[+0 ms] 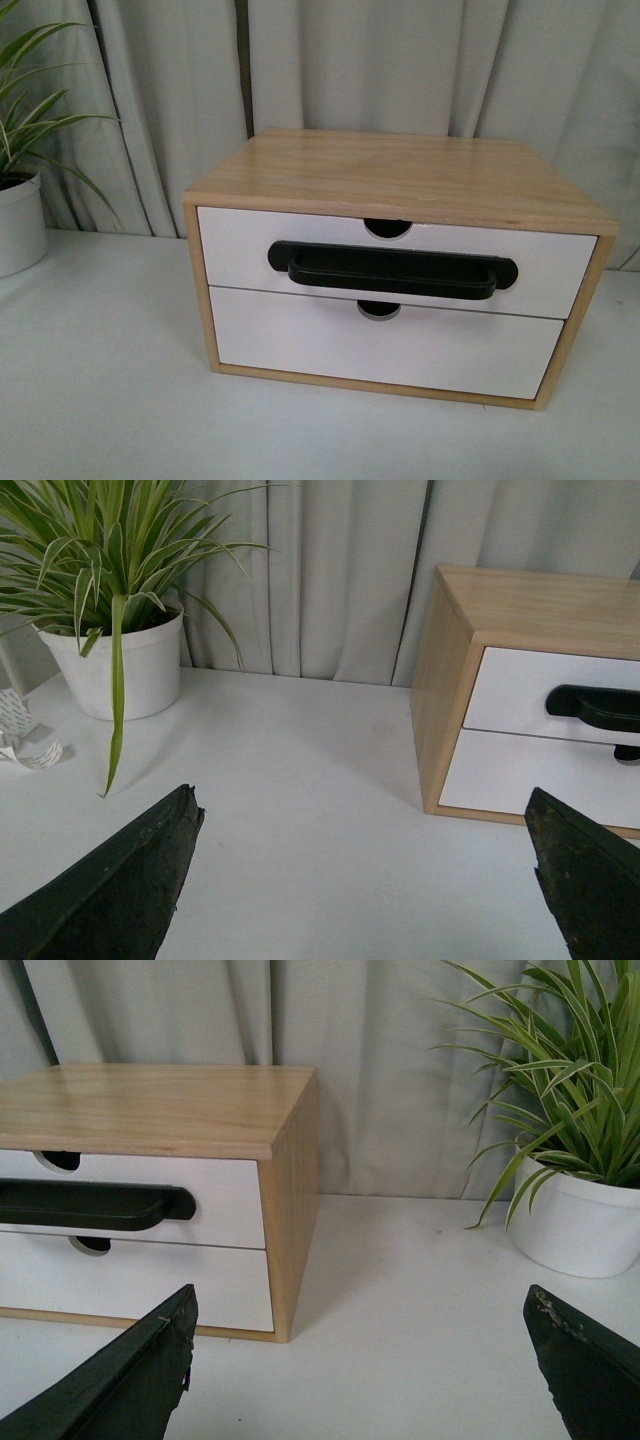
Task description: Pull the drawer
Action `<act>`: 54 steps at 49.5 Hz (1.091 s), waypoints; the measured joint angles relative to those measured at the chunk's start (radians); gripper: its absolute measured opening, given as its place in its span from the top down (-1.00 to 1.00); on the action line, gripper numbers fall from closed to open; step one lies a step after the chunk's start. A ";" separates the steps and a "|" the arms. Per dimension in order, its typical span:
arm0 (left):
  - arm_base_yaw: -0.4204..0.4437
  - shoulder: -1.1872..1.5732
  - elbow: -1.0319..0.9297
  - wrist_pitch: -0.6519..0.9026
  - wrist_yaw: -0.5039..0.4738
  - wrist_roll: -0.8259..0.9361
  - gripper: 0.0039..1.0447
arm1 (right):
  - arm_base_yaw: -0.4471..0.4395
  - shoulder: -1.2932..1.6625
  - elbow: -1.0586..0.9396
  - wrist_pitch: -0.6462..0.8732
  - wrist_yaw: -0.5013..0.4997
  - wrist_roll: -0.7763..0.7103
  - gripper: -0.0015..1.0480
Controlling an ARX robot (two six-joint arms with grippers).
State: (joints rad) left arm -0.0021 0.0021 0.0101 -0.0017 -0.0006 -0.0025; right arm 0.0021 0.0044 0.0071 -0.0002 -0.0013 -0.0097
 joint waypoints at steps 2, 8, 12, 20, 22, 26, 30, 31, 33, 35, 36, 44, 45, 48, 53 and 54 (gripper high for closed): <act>0.000 0.000 0.000 0.000 0.000 0.000 -0.89 | 0.000 0.000 0.000 0.000 0.000 0.000 -0.83; 0.000 0.000 0.000 0.000 0.000 0.000 -0.89 | 0.000 0.000 0.000 0.000 0.000 0.000 -0.83; -0.035 0.025 0.010 -0.025 -0.129 -0.023 -0.89 | -0.051 0.070 0.045 -0.117 -0.177 0.050 -0.83; -0.255 0.408 0.092 0.140 -0.650 -0.028 -0.89 | -0.097 0.387 0.144 -0.052 -0.360 0.021 -0.83; -0.250 0.458 0.108 0.190 -0.615 -0.005 -0.89 | -0.097 0.449 0.171 -0.023 -0.362 -0.006 -0.83; -0.238 0.601 0.160 0.312 -0.484 0.087 -0.89 | -0.077 0.550 0.223 -0.008 -0.378 -0.064 -0.83; -0.233 0.725 0.205 0.406 -0.381 0.184 -0.89 | -0.035 0.659 0.278 -0.019 -0.389 -0.152 -0.83; -0.233 0.761 0.213 0.443 -0.358 0.212 -0.89 | -0.025 0.685 0.293 -0.028 -0.394 -0.176 -0.83; -0.236 0.827 0.230 0.513 -0.311 0.271 -0.89 | -0.010 0.721 0.312 -0.033 -0.396 -0.215 -0.83; -0.238 0.874 0.246 0.554 -0.272 0.309 -0.89 | 0.011 0.764 0.340 -0.050 -0.404 -0.261 -0.83; -0.242 0.916 0.265 0.587 -0.233 0.361 -0.89 | 0.024 0.795 0.361 -0.064 -0.415 -0.307 -0.83; -0.256 1.151 0.424 0.536 0.075 0.699 -0.89 | 0.097 0.976 0.497 -0.109 -0.451 -0.533 -0.83; -0.256 1.176 0.443 0.505 0.108 0.745 -0.89 | 0.101 0.991 0.507 -0.113 -0.452 -0.550 -0.83; -0.256 1.224 0.482 0.449 0.157 0.826 -0.89 | 0.113 1.039 0.542 -0.125 -0.455 -0.602 -0.83; -0.256 1.291 0.547 0.373 0.193 0.968 -0.89 | 0.128 1.091 0.581 -0.141 -0.468 -0.672 -0.83; -0.256 1.303 0.560 0.357 0.196 0.993 -0.89 | 0.134 1.106 0.591 -0.145 -0.471 -0.697 -0.83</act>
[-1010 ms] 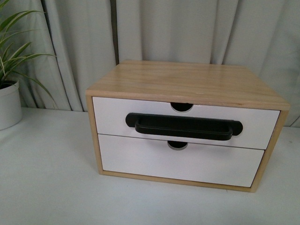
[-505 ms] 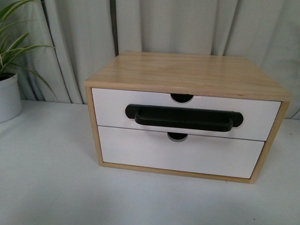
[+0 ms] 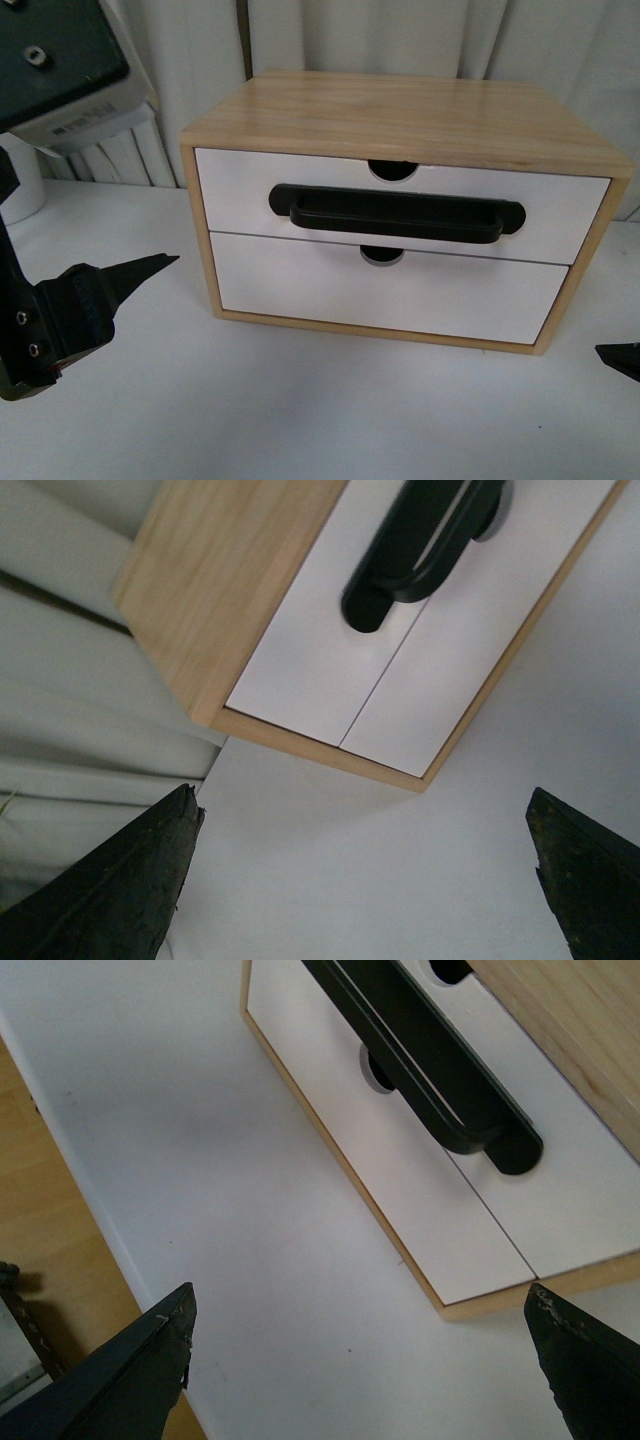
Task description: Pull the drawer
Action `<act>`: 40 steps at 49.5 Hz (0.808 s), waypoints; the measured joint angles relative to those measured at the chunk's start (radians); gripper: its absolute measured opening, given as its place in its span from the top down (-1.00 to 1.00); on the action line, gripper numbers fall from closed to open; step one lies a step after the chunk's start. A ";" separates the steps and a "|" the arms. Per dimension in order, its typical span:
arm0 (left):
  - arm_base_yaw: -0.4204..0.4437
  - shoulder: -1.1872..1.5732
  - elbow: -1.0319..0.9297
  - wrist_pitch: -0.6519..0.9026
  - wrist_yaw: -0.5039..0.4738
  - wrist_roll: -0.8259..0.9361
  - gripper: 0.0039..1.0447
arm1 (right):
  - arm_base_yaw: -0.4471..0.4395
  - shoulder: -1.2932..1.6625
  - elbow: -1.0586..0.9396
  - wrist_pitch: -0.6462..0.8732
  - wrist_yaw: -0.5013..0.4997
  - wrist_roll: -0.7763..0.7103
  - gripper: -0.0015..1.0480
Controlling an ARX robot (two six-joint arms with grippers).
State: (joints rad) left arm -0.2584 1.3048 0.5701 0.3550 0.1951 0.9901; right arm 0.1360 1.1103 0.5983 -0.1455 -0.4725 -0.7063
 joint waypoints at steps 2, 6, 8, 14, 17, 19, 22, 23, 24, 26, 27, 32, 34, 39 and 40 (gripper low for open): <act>-0.005 0.032 0.037 -0.050 0.008 0.061 -0.89 | 0.009 0.025 0.017 -0.009 -0.006 -0.034 -0.83; -0.019 0.077 0.084 -0.099 0.011 0.145 -0.89 | 0.023 0.067 0.041 -0.003 -0.008 -0.074 -0.83; -0.026 0.094 0.101 -0.116 0.011 0.174 -0.89 | 0.030 0.090 0.051 0.010 -0.008 -0.087 -0.83; -0.059 0.171 0.191 -0.197 0.014 0.270 -0.89 | 0.052 0.177 0.089 0.052 -0.001 -0.114 -0.83; -0.070 0.191 0.221 -0.228 0.014 0.286 -0.89 | 0.056 0.194 0.097 0.056 0.000 -0.122 -0.83; -0.082 0.207 0.249 -0.262 0.016 0.293 -0.89 | 0.063 0.211 0.106 0.061 0.000 -0.131 -0.83; -0.092 0.224 0.280 -0.301 0.020 0.293 -0.89 | 0.068 0.231 0.120 0.065 -0.001 -0.142 -0.83; -0.097 0.231 0.295 -0.322 0.023 0.293 -0.89 | 0.069 0.236 0.124 0.066 -0.001 -0.145 -0.83; -0.099 0.235 0.303 -0.331 0.024 0.293 -0.89 | 0.071 0.243 0.129 0.069 -0.002 -0.151 -0.83; -0.106 0.248 0.325 -0.356 0.026 0.293 -0.89 | 0.073 0.254 0.136 0.076 -0.004 -0.159 -0.83; -0.110 0.256 0.338 -0.368 0.026 0.294 -0.89 | 0.074 0.258 0.139 0.079 -0.005 -0.161 -0.83; -0.125 0.290 0.390 -0.424 0.026 0.298 -0.89 | 0.077 0.289 0.159 0.097 -0.030 -0.174 -0.83; -0.131 0.308 0.416 -0.452 0.024 0.306 -0.89 | 0.078 0.302 0.166 0.106 -0.038 -0.179 -0.83; -0.140 0.340 0.454 -0.485 0.024 0.316 -0.89 | 0.080 0.333 0.181 0.116 -0.043 -0.193 -0.83; -0.142 0.347 0.462 -0.489 0.024 0.318 -0.89 | 0.080 0.336 0.182 0.117 -0.045 -0.194 -0.83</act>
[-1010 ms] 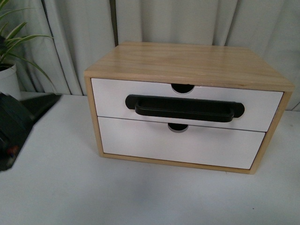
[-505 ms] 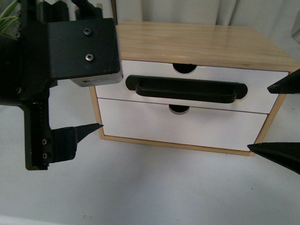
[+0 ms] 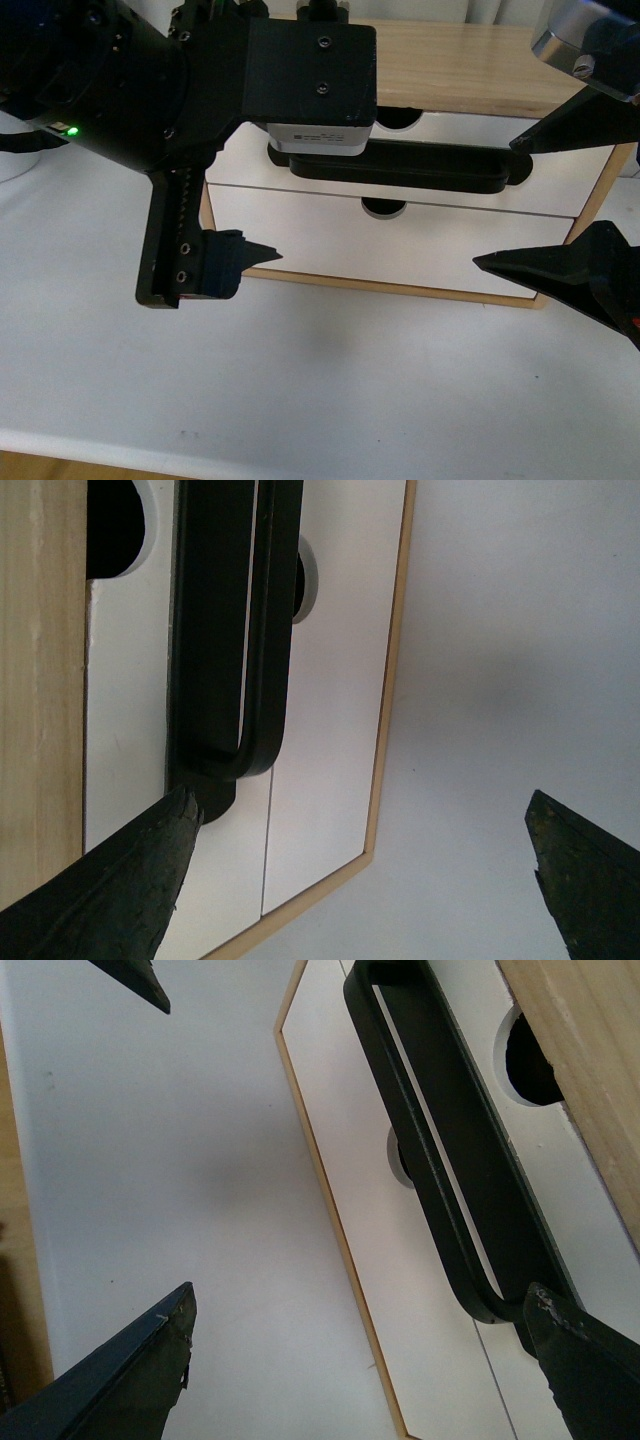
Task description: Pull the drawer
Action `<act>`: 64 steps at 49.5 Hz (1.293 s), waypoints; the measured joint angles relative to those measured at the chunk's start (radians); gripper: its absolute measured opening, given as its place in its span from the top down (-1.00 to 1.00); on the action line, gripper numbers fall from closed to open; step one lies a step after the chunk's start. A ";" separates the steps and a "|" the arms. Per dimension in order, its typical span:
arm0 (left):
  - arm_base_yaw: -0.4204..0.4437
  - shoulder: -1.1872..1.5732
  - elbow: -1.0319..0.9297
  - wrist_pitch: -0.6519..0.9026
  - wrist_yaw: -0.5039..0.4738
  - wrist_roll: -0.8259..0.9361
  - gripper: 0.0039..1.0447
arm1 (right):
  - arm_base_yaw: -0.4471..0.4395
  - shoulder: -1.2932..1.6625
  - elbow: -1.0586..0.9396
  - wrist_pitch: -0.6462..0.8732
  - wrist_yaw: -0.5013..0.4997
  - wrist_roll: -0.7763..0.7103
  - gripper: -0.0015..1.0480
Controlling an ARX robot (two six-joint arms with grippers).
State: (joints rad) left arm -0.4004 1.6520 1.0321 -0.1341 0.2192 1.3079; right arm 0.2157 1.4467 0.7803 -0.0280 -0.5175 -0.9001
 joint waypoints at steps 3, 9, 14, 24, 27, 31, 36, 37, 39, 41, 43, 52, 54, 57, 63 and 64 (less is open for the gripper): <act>-0.005 0.019 0.021 -0.012 0.000 0.003 -0.89 | 0.001 0.016 0.006 0.007 -0.007 -0.005 -0.83; -0.010 0.048 0.049 -0.018 0.000 0.011 -0.89 | 0.003 0.040 0.013 0.032 -0.010 -0.011 -0.83; -0.013 0.074 0.079 -0.028 -0.003 0.023 -0.89 | 0.006 0.058 0.019 0.049 -0.015 -0.013 -0.83; -0.015 0.111 0.124 -0.066 -0.003 0.035 -0.89 | 0.008 0.113 0.042 0.082 -0.023 -0.012 -0.83; -0.015 0.119 0.132 -0.070 -0.003 0.038 -0.89 | 0.009 0.125 0.047 0.090 -0.024 -0.011 -0.83; -0.014 0.132 0.140 -0.072 -0.003 0.044 -0.89 | 0.011 0.142 0.055 0.108 -0.027 -0.006 -0.83; -0.012 0.148 0.147 -0.077 -0.003 0.047 -0.89 | 0.016 0.160 0.064 0.130 -0.034 0.004 -0.83; -0.011 0.152 0.149 -0.077 0.000 0.048 -0.89 | 0.016 0.162 0.066 0.131 -0.034 0.006 -0.83; -0.009 0.158 0.152 -0.077 0.002 0.050 -0.89 | 0.019 0.169 0.071 0.135 -0.034 0.007 -0.83; -0.008 0.161 0.154 -0.078 0.003 0.051 -0.89 | 0.021 0.176 0.076 0.138 -0.034 0.009 -0.83; -0.007 0.164 0.156 -0.082 0.005 0.052 -0.89 | 0.022 0.182 0.081 0.140 -0.034 0.010 -0.83; -0.005 0.169 0.165 -0.091 0.014 0.053 -0.89 | 0.028 0.214 0.101 0.140 -0.027 0.010 -0.83; -0.005 0.169 0.165 -0.091 0.016 0.052 -0.89 | 0.028 0.217 0.103 0.140 -0.025 0.010 -0.83; -0.005 0.169 0.165 -0.092 0.017 0.052 -0.89 | 0.029 0.227 0.106 0.138 -0.021 0.006 -0.83; -0.003 0.169 0.166 -0.095 0.021 0.052 -0.89 | 0.029 0.239 0.107 0.138 -0.010 -0.006 -0.83; -0.002 0.169 0.166 -0.095 0.022 0.051 -0.89 | 0.029 0.240 0.107 0.138 -0.010 -0.006 -0.83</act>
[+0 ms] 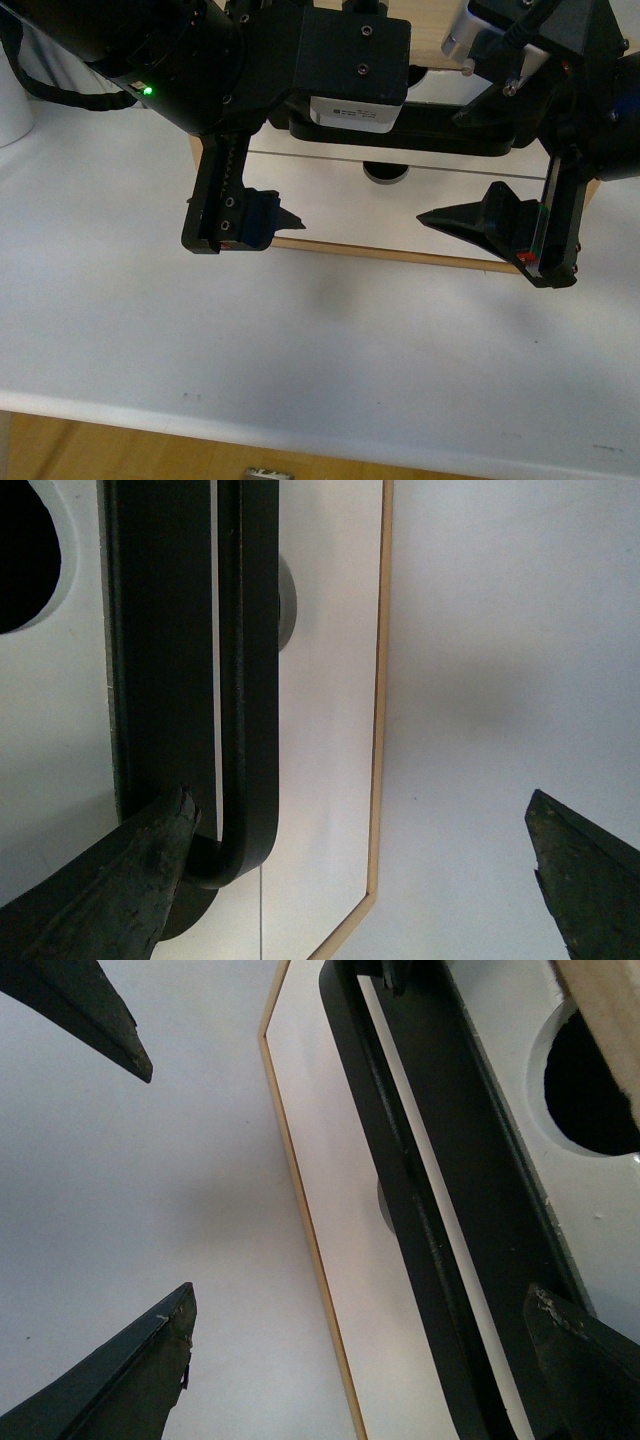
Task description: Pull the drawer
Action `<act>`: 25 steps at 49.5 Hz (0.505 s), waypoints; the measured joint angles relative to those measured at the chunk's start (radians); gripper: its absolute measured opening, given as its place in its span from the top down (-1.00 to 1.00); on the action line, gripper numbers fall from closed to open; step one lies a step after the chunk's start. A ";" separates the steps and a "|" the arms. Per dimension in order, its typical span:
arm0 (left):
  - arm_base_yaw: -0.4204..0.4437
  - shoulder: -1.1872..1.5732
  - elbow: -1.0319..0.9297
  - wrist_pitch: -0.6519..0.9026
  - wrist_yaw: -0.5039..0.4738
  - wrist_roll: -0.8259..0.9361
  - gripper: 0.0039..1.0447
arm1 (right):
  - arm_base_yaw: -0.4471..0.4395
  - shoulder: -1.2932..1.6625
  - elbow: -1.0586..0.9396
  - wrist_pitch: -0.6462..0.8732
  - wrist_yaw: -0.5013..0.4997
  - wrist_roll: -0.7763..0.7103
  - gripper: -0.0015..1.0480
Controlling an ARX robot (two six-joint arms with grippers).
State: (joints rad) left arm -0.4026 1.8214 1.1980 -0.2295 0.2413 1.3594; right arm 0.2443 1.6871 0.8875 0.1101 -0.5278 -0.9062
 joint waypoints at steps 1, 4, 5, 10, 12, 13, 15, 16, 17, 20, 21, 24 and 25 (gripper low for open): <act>0.000 0.000 0.000 0.000 0.002 -0.001 -0.89 | 0.000 0.003 0.000 0.000 0.000 -0.001 -0.83; 0.004 0.000 0.000 0.000 0.015 -0.012 -0.89 | -0.001 0.009 0.000 0.000 0.000 -0.003 -0.83; 0.006 0.000 0.000 0.000 0.018 -0.013 -0.89 | -0.002 0.014 0.001 0.000 0.001 -0.005 -0.83; 0.013 0.002 0.000 0.000 0.021 -0.013 -0.89 | -0.008 0.032 0.014 0.000 0.002 -0.010 -0.83; 0.014 0.002 0.000 0.000 0.023 -0.013 -0.89 | -0.009 0.036 0.018 0.000 0.002 -0.010 -0.83; 0.014 0.002 0.000 0.000 0.023 -0.013 -0.89 | -0.009 0.038 0.019 0.000 0.002 -0.010 -0.83; 0.016 0.002 0.000 0.000 0.024 -0.013 -0.89 | -0.010 0.041 0.021 0.000 0.001 -0.010 -0.83; 0.017 0.003 0.000 0.000 0.025 -0.013 -0.89 | -0.010 0.042 0.021 0.000 0.000 -0.011 -0.83; 0.017 0.003 0.000 0.000 0.025 -0.013 -0.89 | -0.010 0.044 0.022 0.000 -0.001 -0.011 -0.83; 0.018 0.003 0.000 -0.002 0.026 -0.012 -0.89 | -0.011 0.047 0.024 0.000 -0.003 -0.014 -0.83; 0.018 0.003 0.000 -0.003 0.026 -0.012 -0.89 | -0.011 0.048 0.024 0.000 -0.003 -0.014 -0.83; 0.019 0.003 0.000 -0.010 0.028 -0.011 -0.89 | -0.012 0.050 0.025 0.000 -0.004 -0.015 -0.83; 0.019 0.003 0.000 -0.014 0.030 -0.010 -0.89 | -0.013 0.051 0.026 0.000 -0.004 -0.016 -0.83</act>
State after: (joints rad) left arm -0.3832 1.8244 1.1980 -0.2440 0.2710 1.3491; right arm 0.2317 1.7382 0.9134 0.1101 -0.5320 -0.9218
